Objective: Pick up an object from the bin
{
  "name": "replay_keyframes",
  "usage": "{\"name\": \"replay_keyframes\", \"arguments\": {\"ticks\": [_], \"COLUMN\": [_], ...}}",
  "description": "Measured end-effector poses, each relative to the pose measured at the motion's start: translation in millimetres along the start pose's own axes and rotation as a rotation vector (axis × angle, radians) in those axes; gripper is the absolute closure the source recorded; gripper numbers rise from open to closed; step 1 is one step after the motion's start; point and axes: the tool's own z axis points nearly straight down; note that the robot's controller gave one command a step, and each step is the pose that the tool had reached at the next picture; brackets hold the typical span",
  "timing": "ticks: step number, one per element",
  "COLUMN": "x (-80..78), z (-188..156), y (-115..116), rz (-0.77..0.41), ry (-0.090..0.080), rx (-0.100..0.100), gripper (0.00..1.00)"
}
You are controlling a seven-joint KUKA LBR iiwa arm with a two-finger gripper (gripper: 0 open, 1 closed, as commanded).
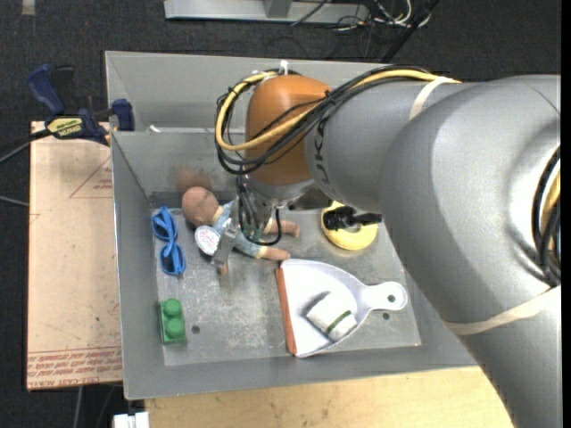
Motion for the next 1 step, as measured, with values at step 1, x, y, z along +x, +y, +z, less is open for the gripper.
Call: {"name": "replay_keyframes", "arguments": {"ticks": [1], "x": [-26.3], "z": [3.5], "y": [-2.7], "rz": [-0.123], "ry": [-0.002], "rx": [-0.002], "gripper": [1.0]}}
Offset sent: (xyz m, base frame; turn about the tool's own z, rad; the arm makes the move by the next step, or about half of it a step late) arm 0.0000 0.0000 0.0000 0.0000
